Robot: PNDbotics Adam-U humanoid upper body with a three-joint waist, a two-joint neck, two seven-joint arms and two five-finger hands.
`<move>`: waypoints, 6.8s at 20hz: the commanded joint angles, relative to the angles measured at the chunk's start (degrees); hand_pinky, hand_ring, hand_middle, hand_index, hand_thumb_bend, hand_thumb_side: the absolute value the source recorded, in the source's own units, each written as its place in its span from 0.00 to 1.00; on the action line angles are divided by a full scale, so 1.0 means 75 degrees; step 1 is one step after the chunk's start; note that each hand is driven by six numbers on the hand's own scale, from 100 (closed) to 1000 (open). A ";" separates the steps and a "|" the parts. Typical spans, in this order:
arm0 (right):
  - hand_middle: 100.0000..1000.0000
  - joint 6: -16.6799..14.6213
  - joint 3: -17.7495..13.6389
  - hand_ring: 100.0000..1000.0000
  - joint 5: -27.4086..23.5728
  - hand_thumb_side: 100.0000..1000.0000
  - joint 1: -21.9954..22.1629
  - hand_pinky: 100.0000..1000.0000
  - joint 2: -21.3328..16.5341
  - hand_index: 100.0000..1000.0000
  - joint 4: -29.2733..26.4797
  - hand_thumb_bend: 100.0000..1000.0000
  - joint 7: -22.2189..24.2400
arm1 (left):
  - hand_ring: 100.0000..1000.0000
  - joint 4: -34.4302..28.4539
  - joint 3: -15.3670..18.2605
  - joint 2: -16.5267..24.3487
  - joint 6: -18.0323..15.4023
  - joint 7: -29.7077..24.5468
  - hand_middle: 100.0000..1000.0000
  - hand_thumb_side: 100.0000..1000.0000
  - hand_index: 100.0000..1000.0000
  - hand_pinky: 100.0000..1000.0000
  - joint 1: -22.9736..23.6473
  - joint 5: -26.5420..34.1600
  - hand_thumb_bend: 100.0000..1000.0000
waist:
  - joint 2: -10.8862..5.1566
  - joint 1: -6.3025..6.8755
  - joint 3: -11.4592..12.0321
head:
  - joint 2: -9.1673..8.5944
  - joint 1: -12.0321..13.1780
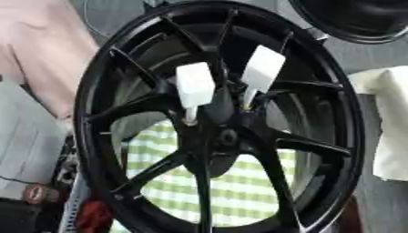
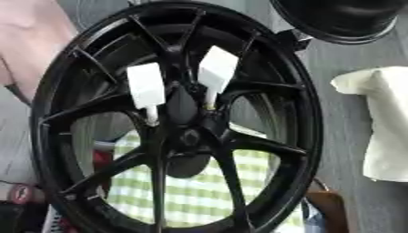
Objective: Pull the pin out of the wheel hub.
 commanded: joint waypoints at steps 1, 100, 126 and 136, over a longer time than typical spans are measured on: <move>0.76 -0.0576 0.0084 0.86 0.0945 0.00 -0.0025 0.91 -0.0446 0.75 -0.0367 0.00 0.0296 | 0.61 -0.0115 0.0009 0.0109 -0.0032 -0.0012 0.52 0.69 0.73 0.87 -0.0074 -0.0029 0.00 | -0.0123 0.0016 0.0015 | -0.0135 -0.0068; 0.81 -0.2765 0.3169 0.93 0.4979 0.00 -0.1545 0.91 0.0839 0.84 -0.0382 0.32 0.3563 | 0.60 -0.0115 -0.0150 0.0093 0.0309 -0.0047 0.52 0.72 0.73 0.89 -0.0310 -0.0381 0.00 | 0.0126 -0.0676 0.0550 | -0.0099 -0.0303; 0.70 -0.2793 0.3344 0.88 0.4485 0.01 -0.1727 0.89 0.0993 0.74 -0.0352 0.29 0.4579 | 0.60 -0.0115 -0.0141 0.0113 0.0363 -0.0029 0.52 0.72 0.73 0.90 -0.0305 -0.0419 0.00 | 0.0059 -0.0749 0.0530 | 0.0012 -0.0184; 0.67 -0.2781 0.3338 0.86 0.4465 0.05 -0.1763 0.88 0.1020 0.72 -0.0371 0.27 0.4594 | 0.60 -0.0115 -0.0149 0.0102 0.0402 -0.0045 0.52 0.72 0.73 0.90 -0.0302 -0.0429 0.00 | 0.0058 -0.0747 0.0513 | 0.0024 -0.0138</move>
